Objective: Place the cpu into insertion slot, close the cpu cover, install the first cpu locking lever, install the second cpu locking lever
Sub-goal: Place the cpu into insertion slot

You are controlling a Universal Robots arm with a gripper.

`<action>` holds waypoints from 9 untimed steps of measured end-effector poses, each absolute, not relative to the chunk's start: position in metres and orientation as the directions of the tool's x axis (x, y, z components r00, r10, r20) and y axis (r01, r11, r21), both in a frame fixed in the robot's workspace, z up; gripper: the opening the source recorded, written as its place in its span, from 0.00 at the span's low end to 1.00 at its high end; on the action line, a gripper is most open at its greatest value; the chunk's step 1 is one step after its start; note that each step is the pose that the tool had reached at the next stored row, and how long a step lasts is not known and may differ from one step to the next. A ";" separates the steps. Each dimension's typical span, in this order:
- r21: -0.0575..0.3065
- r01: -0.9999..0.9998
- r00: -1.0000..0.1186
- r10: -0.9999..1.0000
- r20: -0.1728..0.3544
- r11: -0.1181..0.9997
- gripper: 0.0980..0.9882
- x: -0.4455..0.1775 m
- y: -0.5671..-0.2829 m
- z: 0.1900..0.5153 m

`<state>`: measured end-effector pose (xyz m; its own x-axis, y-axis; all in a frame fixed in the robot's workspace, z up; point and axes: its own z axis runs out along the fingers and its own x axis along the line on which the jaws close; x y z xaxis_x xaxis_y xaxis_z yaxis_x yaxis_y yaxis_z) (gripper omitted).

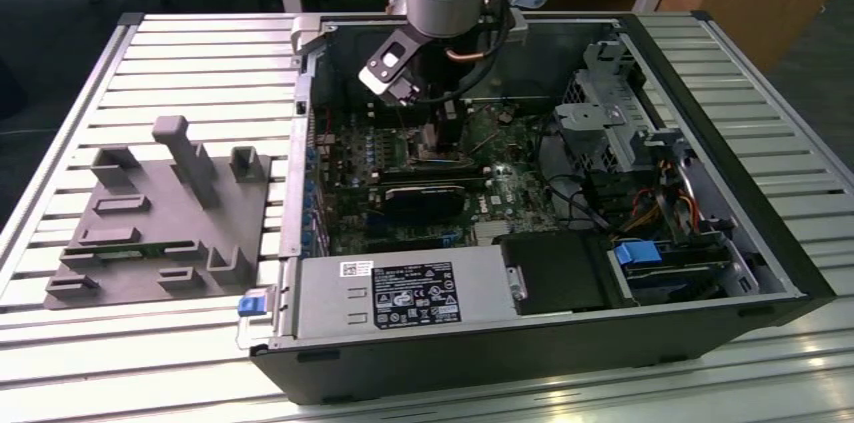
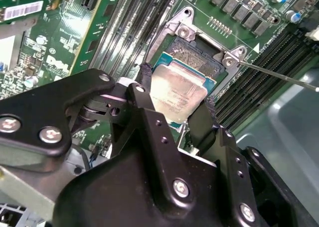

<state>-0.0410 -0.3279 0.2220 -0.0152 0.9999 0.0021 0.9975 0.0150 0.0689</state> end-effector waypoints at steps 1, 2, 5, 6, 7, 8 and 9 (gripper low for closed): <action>0.069 0.998 -0.015 1.000 0.002 0.015 0.50 -0.041 -0.328 0.221; 0.069 0.998 -0.015 1.000 0.002 0.015 0.50 -0.041 -0.328 0.219; 0.069 0.998 -0.015 1.000 0.001 0.015 0.50 -0.041 -0.327 0.216; 0.069 0.998 -0.015 1.000 0.001 0.015 0.50 -0.042 -0.327 0.216; 0.069 0.998 -0.015 1.000 0.001 0.015 0.50 -0.042 -0.327 0.215; 0.069 0.998 -0.015 1.000 0.000 0.015 0.50 -0.042 -0.327 0.214; 0.069 0.998 -0.015 1.000 0.000 0.015 0.50 -0.042 -0.327 0.214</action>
